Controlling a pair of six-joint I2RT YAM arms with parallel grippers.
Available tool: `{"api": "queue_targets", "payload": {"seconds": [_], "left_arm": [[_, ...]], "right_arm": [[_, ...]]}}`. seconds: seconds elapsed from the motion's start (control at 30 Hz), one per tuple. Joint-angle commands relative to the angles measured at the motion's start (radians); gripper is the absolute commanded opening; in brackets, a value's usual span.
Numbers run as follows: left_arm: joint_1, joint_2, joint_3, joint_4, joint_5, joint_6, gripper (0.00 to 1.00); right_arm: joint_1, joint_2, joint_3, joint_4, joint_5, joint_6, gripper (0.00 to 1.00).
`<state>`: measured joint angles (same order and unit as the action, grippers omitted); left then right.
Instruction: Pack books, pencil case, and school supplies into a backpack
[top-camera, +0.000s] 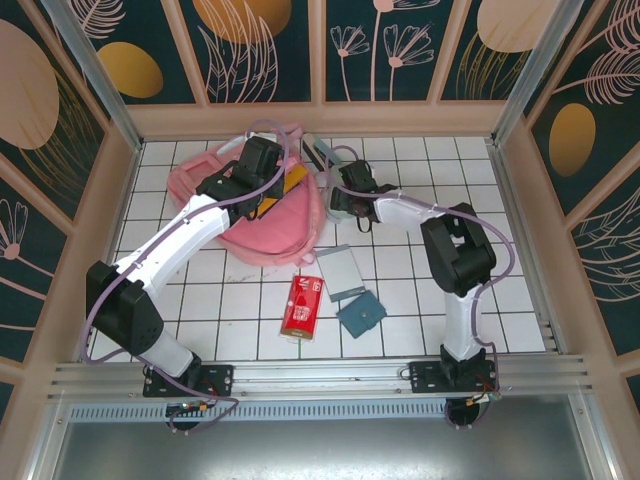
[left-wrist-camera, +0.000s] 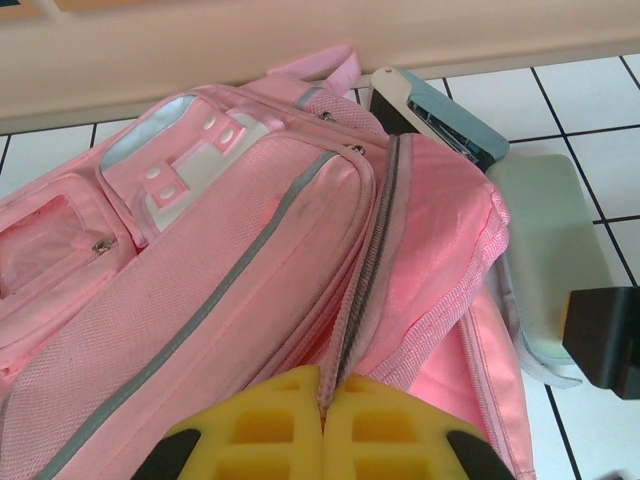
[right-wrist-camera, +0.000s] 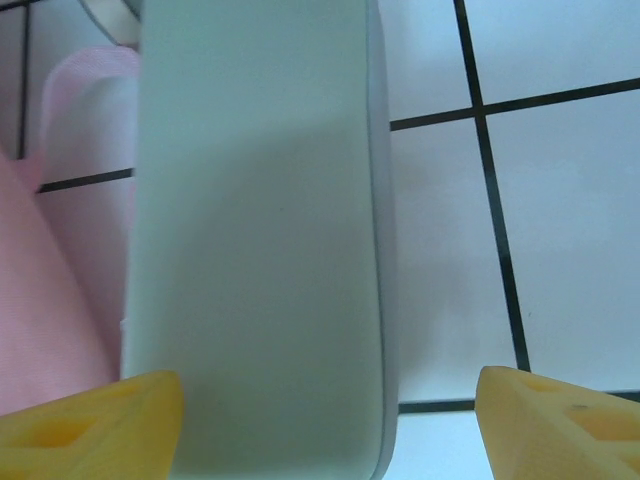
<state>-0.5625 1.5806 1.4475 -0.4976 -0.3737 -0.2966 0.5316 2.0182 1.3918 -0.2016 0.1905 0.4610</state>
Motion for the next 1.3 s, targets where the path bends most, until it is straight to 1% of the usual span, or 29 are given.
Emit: {"api": "queue_targets", "payload": {"seconds": [0.0, 0.2, 0.4, 0.43, 0.6, 0.77, 0.9, 0.93, 1.03, 1.23, 1.27], "left_arm": [[0.009, -0.045, 0.007, 0.076, -0.019, -0.014, 0.00], [0.012, -0.043, 0.007, 0.076, -0.016, -0.012, 0.01], [0.016, -0.037, 0.008, 0.074, -0.004, -0.013, 0.02], [0.018, -0.037, 0.007, 0.074, -0.003, -0.014, 0.02], [0.020, -0.038, 0.008, 0.075, 0.000, -0.015, 0.02], [0.021, -0.037, 0.008, 0.076, 0.005, -0.015, 0.02], [0.023, -0.037, 0.008, 0.076, 0.009, -0.015, 0.03], [0.021, -0.037, 0.008, 0.074, 0.010, -0.015, 0.03], [0.021, -0.037, 0.006, 0.075, 0.008, -0.015, 0.03], [0.021, -0.036, 0.008, 0.074, 0.010, -0.017, 0.03], [0.022, -0.035, 0.008, 0.074, 0.011, -0.018, 0.03]], "right_arm": [[-0.016, 0.043, 0.067, -0.037, 0.001, -0.052, 0.80], [-0.014, 0.046, 0.068, 0.009, -0.061, -0.042, 0.91], [0.006, 0.095, 0.137, -0.049, -0.012, -0.042, 0.94], [0.010, 0.108, 0.150, -0.062, 0.000, -0.044, 0.99], [0.010, 0.159, 0.194, -0.096, 0.011, -0.051, 0.99], [0.010, 0.176, 0.193, -0.108, 0.030, -0.035, 0.99], [0.010, 0.171, 0.171, -0.100, 0.027, -0.034, 0.87], [0.010, 0.163, 0.159, -0.093, 0.028, -0.034, 0.82], [0.010, 0.106, 0.094, -0.054, 0.036, -0.027, 0.72], [0.010, -0.053, -0.063, 0.022, 0.044, -0.005, 0.63], [0.024, -0.079, -0.083, 0.026, 0.046, 0.002, 0.63]]}}
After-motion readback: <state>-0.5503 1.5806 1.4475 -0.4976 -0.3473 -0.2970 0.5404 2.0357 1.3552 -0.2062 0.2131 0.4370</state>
